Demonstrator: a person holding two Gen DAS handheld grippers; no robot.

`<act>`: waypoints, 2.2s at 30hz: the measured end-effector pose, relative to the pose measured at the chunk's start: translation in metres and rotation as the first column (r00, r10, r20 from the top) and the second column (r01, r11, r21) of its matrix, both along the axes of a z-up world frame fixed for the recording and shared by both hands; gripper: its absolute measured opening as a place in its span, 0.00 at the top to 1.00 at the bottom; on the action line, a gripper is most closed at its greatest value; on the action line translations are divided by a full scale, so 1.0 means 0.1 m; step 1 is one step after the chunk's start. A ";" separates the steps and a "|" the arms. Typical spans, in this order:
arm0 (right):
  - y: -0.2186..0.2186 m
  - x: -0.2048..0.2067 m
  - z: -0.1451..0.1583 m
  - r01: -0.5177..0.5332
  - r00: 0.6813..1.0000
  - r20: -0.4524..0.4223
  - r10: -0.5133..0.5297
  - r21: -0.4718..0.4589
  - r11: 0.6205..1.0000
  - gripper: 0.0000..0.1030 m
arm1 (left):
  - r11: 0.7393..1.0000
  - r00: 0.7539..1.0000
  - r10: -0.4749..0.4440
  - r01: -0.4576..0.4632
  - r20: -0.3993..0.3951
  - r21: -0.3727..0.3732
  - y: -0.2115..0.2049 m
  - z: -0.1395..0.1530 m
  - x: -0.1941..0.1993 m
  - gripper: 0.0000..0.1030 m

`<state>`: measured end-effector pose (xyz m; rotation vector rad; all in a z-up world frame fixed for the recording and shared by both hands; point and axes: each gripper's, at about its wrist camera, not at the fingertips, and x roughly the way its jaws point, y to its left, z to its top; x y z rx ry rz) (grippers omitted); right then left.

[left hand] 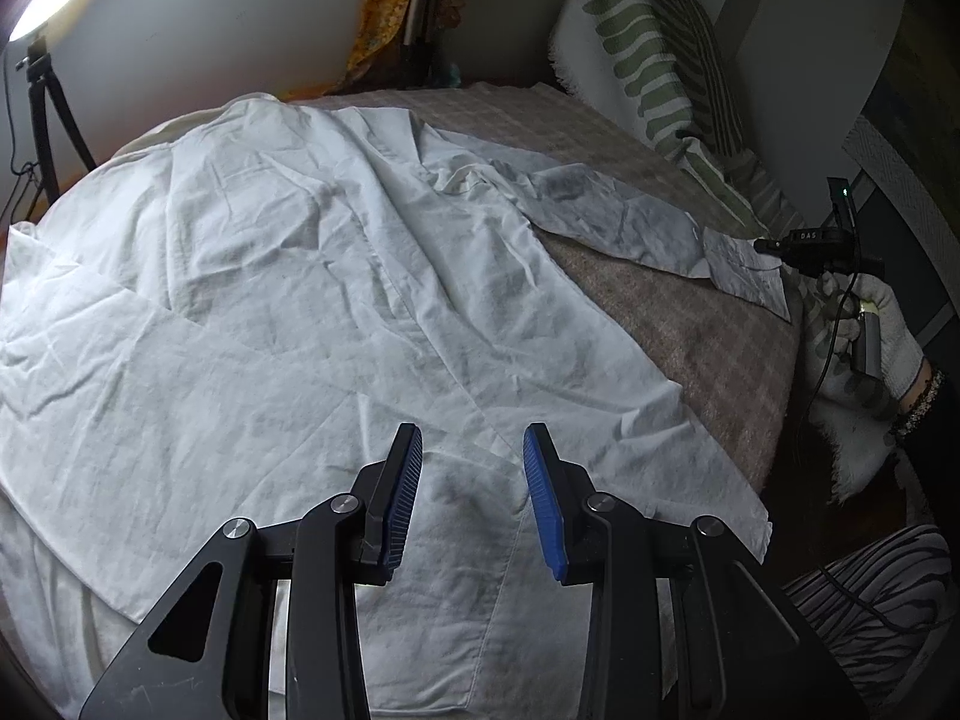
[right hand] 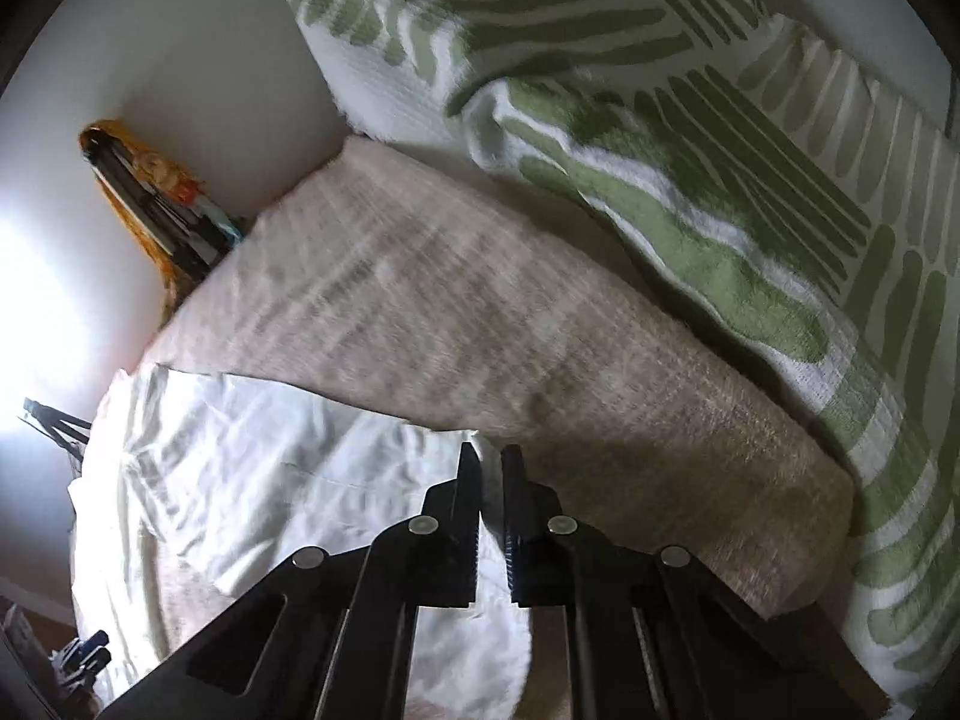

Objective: Fold small clothes

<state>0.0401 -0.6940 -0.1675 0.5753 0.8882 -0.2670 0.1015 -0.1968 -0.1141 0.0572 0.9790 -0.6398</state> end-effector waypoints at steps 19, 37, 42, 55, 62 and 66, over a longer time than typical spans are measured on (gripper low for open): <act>1.92 -0.19 1.19 -0.395 0.884 0.238 0.402 -0.079 0.915 0.97 | 0.960 0.998 -0.019 0.001 -0.060 -0.281 -0.14 0.37 0.26 0.57; 3.88 -0.09 0.61 -0.743 0.662 0.102 0.743 -0.046 0.668 0.97 | 0.874 0.937 -0.006 -0.164 -0.349 -0.458 0.19 -0.06 0.48 0.47; 4.00 -0.19 0.53 -0.779 0.621 0.087 0.779 -0.039 0.626 0.97 | 0.866 0.912 -0.032 -0.179 -0.409 -0.466 0.14 -0.19 0.49 0.48; 3.95 -0.40 0.73 -0.838 0.542 0.136 0.830 0.010 0.546 0.72 | 0.882 0.930 -0.036 -0.142 -0.365 -0.449 0.16 -0.19 0.35 0.94; 3.29 0.09 1.19 -0.711 0.684 0.186 0.705 -0.045 0.702 0.63 | 0.896 0.953 -0.032 -0.107 -0.303 -0.432 0.26 -0.07 0.23 0.96; 3.13 0.95 1.02 -0.598 0.795 0.049 0.604 -0.099 0.795 0.63 | 0.904 0.965 -0.026 -0.089 -0.262 -0.418 0.26 -0.01 0.14 0.97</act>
